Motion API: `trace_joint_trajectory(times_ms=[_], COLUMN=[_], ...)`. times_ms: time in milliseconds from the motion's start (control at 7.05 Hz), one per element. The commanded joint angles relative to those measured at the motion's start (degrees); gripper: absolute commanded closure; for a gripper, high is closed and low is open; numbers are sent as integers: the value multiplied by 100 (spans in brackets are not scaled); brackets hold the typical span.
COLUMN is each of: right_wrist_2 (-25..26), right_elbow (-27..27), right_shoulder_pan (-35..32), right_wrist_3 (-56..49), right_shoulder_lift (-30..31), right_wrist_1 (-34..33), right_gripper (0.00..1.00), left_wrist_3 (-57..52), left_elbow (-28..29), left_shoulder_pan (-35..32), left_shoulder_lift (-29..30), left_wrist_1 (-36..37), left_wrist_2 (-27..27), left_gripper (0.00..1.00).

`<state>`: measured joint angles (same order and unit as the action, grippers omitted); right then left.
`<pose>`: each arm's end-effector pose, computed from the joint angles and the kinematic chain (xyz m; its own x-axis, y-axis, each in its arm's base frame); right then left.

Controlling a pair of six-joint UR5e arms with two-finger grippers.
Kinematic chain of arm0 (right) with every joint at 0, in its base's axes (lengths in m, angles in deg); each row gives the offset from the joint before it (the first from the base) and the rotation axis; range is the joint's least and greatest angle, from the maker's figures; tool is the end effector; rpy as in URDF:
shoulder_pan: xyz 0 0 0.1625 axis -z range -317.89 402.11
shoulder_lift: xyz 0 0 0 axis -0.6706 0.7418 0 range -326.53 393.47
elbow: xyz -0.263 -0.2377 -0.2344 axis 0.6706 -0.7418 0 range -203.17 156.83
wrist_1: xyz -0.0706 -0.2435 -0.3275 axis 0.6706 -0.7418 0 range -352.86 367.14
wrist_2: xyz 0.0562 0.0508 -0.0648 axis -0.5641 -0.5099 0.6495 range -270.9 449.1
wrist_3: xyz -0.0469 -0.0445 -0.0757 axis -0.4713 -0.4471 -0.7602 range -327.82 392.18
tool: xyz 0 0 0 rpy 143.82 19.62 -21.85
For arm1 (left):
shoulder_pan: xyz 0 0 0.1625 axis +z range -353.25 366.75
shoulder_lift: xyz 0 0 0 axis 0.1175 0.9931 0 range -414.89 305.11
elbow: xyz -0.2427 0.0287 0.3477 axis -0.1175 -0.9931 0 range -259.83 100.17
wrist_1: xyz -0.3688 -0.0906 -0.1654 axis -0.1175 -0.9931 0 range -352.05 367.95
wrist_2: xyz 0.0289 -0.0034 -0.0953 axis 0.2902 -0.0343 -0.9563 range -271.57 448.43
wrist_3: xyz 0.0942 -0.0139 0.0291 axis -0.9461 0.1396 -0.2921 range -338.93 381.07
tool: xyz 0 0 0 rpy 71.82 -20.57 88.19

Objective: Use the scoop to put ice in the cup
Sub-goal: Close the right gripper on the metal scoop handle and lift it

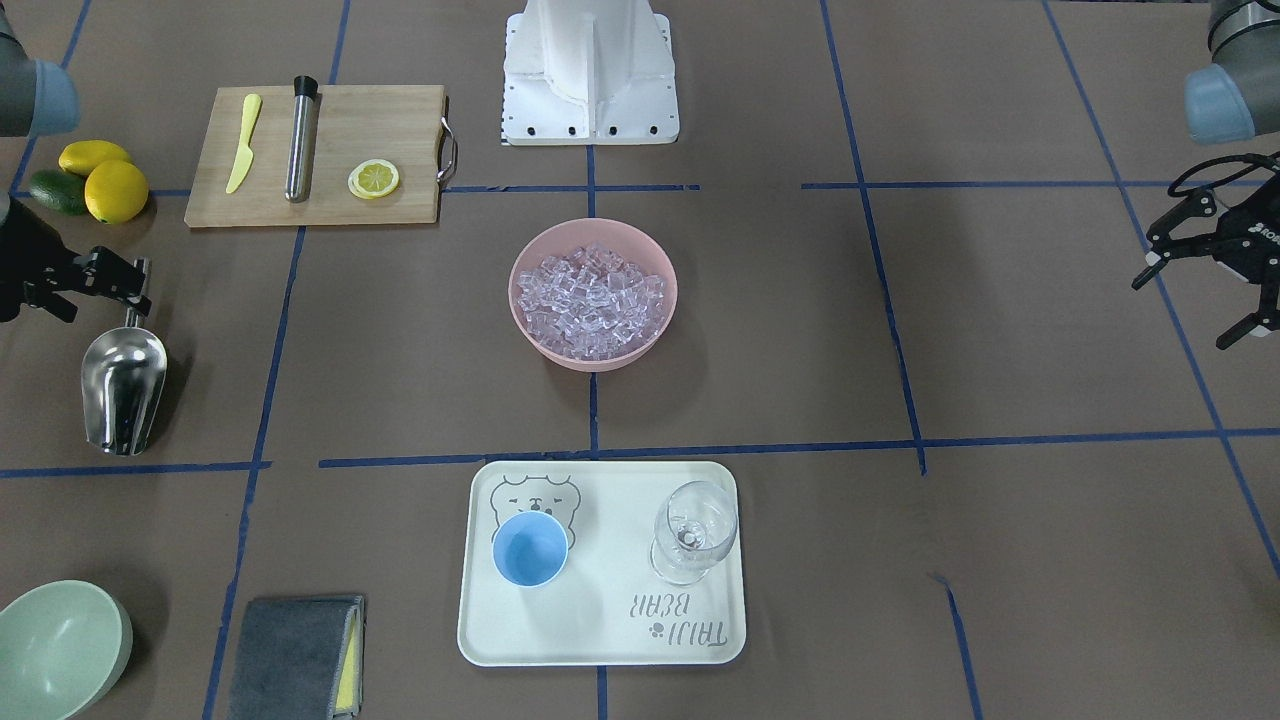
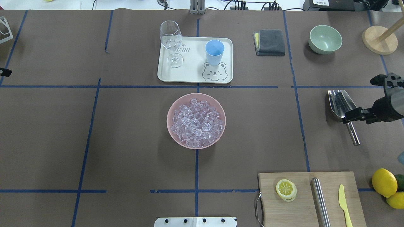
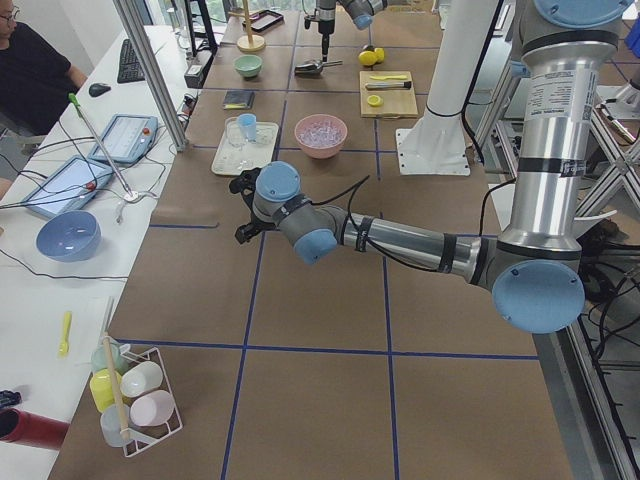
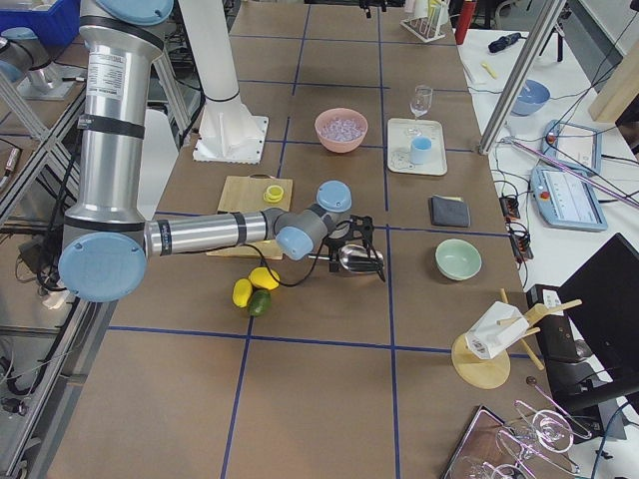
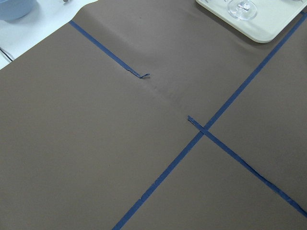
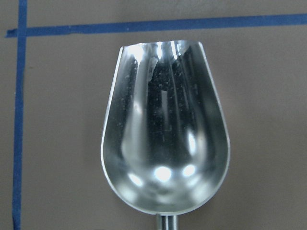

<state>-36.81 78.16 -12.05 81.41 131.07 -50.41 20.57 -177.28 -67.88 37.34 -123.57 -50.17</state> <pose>-0.2105 -0.4194 0.5646 0.6543 0.0028 0.7562 -0.0352 0.9990 0.0268 0.0805 -0.5140 0.4849 0.4812 0.7442 -0.4632 -0.1703 0.5977 0.7834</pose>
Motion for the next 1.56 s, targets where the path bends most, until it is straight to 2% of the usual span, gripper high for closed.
trace_joint_trajectory(times_ms=[0,284,709,851,993,1276,1418], right_wrist_2=[357,374,357,305,269,243,243], right_elbow=[387,344,-25,-26,0,114,132], right_shoulder_pan=[361,485,608,600,591,573,573], right_wrist_3=[8,8,-9,8,8,8,8], right_shoulder_lift=[30,127,-40,-40,-40,30,39], right_wrist_1=[-677,-679,-617,-617,-617,-617,-634], right_gripper=[0,0,0,6,23,42,45], left_wrist_3=[-11,-11,-11,-11,-20,-20,-20], left_elbow=[25,25,16,16,8,-1,-10], left_shoulder_pan=[9,1,9,9,9,9,1], left_shoulder_lift=[5,5,5,5,5,14,23], left_wrist_1=[-67,-67,-49,-49,-49,-49,-49], left_wrist_2=[-1,-1,-1,-1,-1,-1,-1], left_gripper=[0,0,0,0,0,0,0])
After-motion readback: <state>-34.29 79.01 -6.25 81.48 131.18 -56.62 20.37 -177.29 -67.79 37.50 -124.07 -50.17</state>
